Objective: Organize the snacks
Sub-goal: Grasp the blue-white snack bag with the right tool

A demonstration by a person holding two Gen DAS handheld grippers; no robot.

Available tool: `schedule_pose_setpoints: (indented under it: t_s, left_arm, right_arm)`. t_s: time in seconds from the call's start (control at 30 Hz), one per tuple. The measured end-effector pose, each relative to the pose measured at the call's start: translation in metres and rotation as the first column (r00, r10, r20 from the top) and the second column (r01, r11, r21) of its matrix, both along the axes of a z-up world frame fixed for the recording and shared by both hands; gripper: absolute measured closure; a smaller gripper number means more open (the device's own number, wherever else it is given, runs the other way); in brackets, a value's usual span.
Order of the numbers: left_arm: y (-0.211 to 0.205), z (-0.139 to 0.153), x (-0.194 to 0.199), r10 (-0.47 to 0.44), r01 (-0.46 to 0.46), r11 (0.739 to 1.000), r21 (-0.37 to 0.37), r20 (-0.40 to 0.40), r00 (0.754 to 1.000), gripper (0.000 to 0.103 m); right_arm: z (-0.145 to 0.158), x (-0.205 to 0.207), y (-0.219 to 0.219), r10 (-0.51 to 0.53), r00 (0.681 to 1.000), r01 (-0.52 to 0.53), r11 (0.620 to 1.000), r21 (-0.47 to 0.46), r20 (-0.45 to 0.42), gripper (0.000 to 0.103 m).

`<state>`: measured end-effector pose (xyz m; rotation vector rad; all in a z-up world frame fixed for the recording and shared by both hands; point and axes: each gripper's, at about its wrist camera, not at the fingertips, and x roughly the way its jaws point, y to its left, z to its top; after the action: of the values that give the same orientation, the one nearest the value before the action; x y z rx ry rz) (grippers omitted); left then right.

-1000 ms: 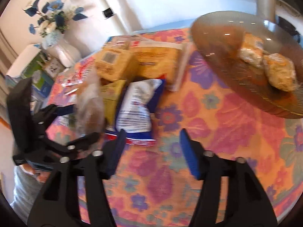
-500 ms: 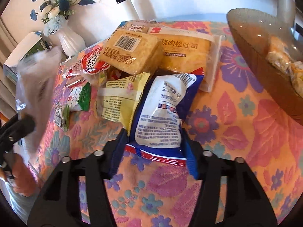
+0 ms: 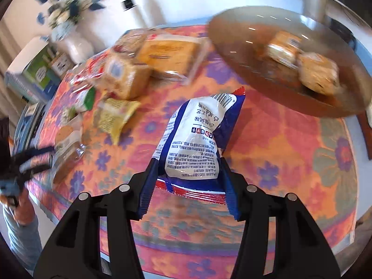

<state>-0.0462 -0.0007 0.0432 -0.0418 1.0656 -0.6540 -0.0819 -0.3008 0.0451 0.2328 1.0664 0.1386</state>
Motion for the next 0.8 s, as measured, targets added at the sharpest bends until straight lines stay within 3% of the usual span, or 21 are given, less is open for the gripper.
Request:
schedule_pose_setpoints:
  t_s: [0.07,0.13,0.23,0.3,0.4,0.47,0.57,0.67,0.73,0.8]
  left_arm:
    - [-0.006,0.004,-0.011,-0.112,0.110,0.992,-0.062,-0.041,0.993,0.015]
    - [-0.002,0.014,-0.018,-0.121,0.121,0.991,-0.064,-0.006,0.993,0.009]
    - [0.011,0.027,-0.012,0.007,-0.013,0.999,0.042,0.132,0.991,0.005]
    - [0.011,0.016,0.006,0.026,-0.041,0.992,0.119,0.127,0.992,0.005]
    - [0.000,-0.011,0.026,0.009,-0.018,0.981,0.194,0.048,0.999,0.005]
    - [-0.012,-0.025,0.029,-0.009,-0.007,0.964,0.266,0.060,0.998,0.005]
    - [-0.022,-0.031,0.024,-0.024,-0.005,0.948,0.317,0.089,0.996,0.005]
    - [-0.022,-0.031,0.021,-0.004,-0.027,0.949,0.313,0.098,0.995,0.005]
    - [-0.024,-0.031,0.018,0.019,-0.048,0.951,0.307,0.097,0.995,0.007]
    - [-0.026,-0.029,0.011,0.036,-0.065,0.951,0.301,0.101,0.994,0.015]
  right_arm:
    - [0.000,-0.002,-0.012,-0.025,1.000,0.025,0.999,0.040,-0.004,0.046]
    - [0.000,-0.004,-0.018,-0.039,0.999,0.039,0.997,0.069,-0.002,0.037]
    - [0.002,-0.001,-0.022,-0.051,0.999,0.050,0.989,0.139,0.002,0.020]
    - [0.003,0.005,-0.018,-0.051,0.999,0.050,0.982,0.182,0.000,0.015]
    - [-0.001,0.014,-0.012,-0.067,0.998,0.069,0.987,0.147,-0.022,0.015]
    - [-0.008,0.020,-0.008,-0.076,0.996,0.082,0.986,0.143,-0.045,0.014]
    - [-0.016,0.026,-0.005,-0.091,0.994,0.099,0.987,0.125,-0.067,0.014]
    - [-0.020,0.033,0.002,-0.106,0.992,0.109,0.992,0.056,-0.064,0.014]
    - [-0.020,0.035,0.007,-0.123,0.991,0.123,0.992,-0.007,-0.055,0.023]
    - [-0.019,0.034,0.015,-0.120,0.992,0.117,0.990,-0.077,-0.037,0.031]
